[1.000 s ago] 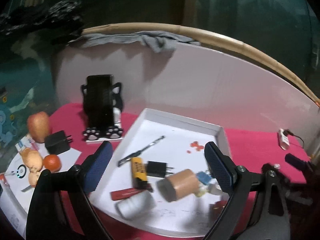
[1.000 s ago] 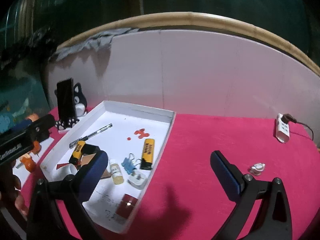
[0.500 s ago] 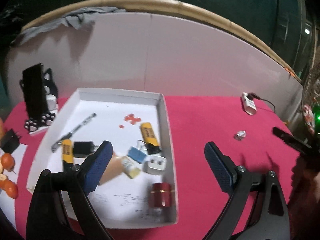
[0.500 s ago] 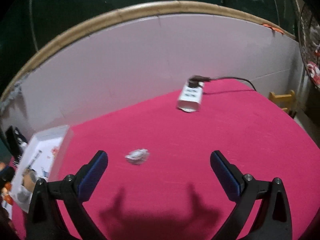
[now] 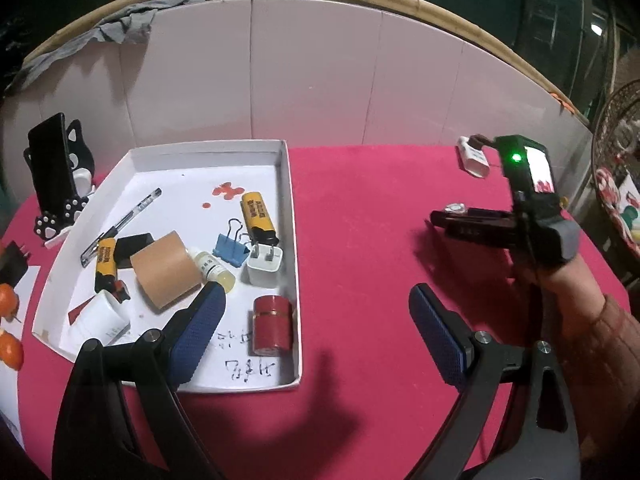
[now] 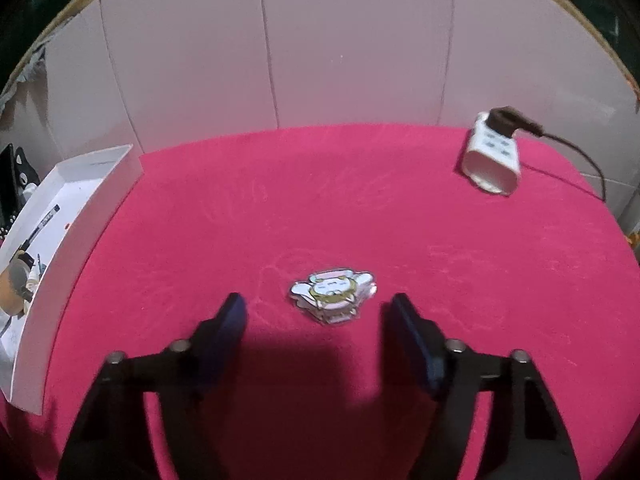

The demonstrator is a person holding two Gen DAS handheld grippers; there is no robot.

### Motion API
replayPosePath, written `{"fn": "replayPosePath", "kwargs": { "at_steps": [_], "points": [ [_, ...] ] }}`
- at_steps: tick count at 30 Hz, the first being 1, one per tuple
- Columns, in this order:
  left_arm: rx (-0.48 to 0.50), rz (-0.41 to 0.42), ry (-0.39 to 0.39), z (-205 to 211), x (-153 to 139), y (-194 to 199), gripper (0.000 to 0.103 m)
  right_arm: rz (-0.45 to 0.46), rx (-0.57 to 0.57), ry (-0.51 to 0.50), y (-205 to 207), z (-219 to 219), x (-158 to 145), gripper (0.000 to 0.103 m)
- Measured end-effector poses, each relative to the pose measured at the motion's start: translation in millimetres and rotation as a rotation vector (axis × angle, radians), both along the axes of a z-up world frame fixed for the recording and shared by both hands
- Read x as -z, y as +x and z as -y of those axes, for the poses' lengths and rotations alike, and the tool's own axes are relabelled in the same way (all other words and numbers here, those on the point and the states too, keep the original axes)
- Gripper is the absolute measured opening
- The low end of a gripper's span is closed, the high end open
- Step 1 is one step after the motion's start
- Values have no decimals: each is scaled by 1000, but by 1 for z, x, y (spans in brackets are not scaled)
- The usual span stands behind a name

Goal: Organize rigid objects
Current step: 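Grasp the white cartoon badge from the table with the right tool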

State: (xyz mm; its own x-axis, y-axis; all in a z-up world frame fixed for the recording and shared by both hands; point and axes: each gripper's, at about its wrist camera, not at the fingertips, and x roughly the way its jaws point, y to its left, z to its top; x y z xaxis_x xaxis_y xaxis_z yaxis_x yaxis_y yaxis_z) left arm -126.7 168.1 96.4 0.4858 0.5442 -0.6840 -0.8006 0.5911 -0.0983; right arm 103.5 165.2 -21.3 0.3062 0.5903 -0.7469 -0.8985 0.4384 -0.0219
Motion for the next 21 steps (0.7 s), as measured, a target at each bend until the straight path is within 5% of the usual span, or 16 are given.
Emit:
{"fn": "replayPosePath", "kwargs": {
  "at_steps": [5, 11, 21],
  "points": [
    [-52, 20, 19, -10, -11, -16, 94, 24, -36, -10, -5, 1, -2, 38],
    [-217, 63, 58, -28, -27, -72, 94, -37, -26, 65, -6, 24, -12, 37],
    [-377, 71, 104, -30, -37, -118, 94, -51, -131, 276, -59, 71, -84, 37]
  ]
}}
